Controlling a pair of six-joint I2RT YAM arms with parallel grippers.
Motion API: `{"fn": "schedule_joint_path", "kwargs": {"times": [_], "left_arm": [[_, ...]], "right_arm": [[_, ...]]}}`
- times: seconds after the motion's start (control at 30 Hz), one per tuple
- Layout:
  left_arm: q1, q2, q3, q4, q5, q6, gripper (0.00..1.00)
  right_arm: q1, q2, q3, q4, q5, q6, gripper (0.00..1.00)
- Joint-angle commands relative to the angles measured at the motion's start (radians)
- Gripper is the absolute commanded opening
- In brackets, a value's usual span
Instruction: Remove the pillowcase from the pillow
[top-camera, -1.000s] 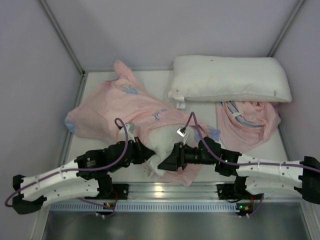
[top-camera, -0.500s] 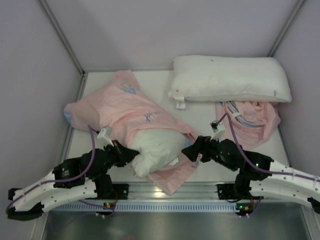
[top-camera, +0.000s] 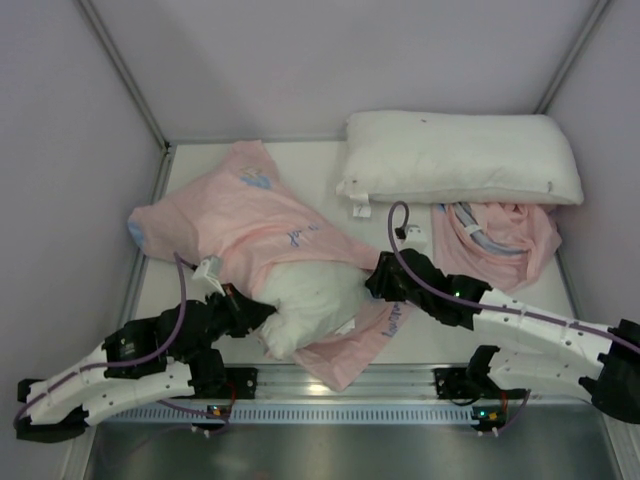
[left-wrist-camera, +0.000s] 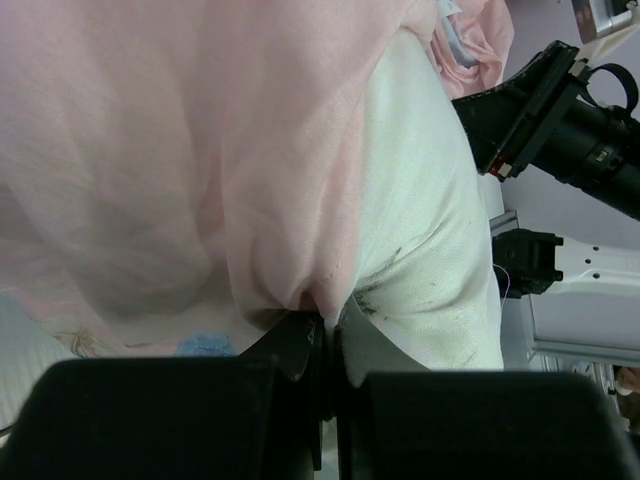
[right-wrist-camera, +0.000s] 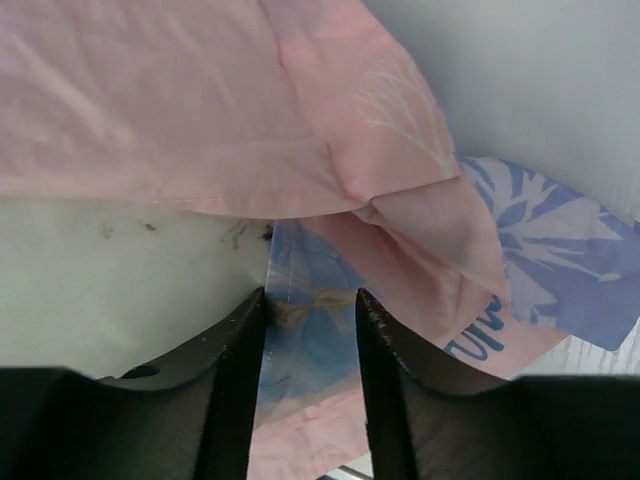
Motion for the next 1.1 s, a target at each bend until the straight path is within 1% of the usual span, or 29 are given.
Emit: {"fn": "schedule_joint_path", "kwargs": {"times": [0.0, 0.07, 0.1, 0.17, 0.3, 0.5, 0.67, 0.87, 1.0, 1.07], "left_arm": [[0.003, -0.022, 0.028, 0.061, -0.003, -0.011, 0.0], [0.003, -0.032, 0.037, 0.05, -0.004, -0.011, 0.0], [0.003, -0.038, 0.041, 0.047, -0.006, -0.012, 0.0], [0.003, -0.055, 0.045, 0.043, -0.007, -0.014, 0.0], [0.003, -0.088, 0.054, 0.041, -0.003, -0.019, 0.0], [0.003, -0.129, 0.091, 0.041, 0.014, -0.026, 0.0], [0.003, -0.186, 0.145, 0.041, 0.0, -0.023, 0.0], [0.003, -0.253, 0.148, 0.041, -0.017, -0.04, 0.0], [0.003, -0.267, 0.134, 0.044, -0.003, -0.063, 0.0], [0.003, -0.267, 0.136, 0.046, -0.001, -0.069, 0.0]], "right_arm": [[-0.041, 0.018, -0.028, 0.081, -0.014, 0.002, 0.36], [-0.054, 0.019, -0.057, 0.084, -0.009, 0.007, 0.27], [-0.059, 0.025, -0.076, 0.087, -0.009, 0.008, 0.19], [-0.073, 0.033, -0.093, 0.098, -0.008, 0.007, 0.11], [-0.084, 0.065, -0.131, 0.142, 0.0, 0.014, 0.0], [-0.096, 0.15, -0.18, 0.194, 0.058, 0.039, 0.0], [-0.099, 0.211, -0.209, 0.231, 0.112, 0.071, 0.0], [-0.1, 0.216, -0.272, 0.259, 0.169, 0.116, 0.0], [-0.1, 0.228, -0.236, 0.274, 0.203, 0.091, 0.0], [-0.1, 0.272, -0.202, 0.303, 0.186, 0.039, 0.0]]}}
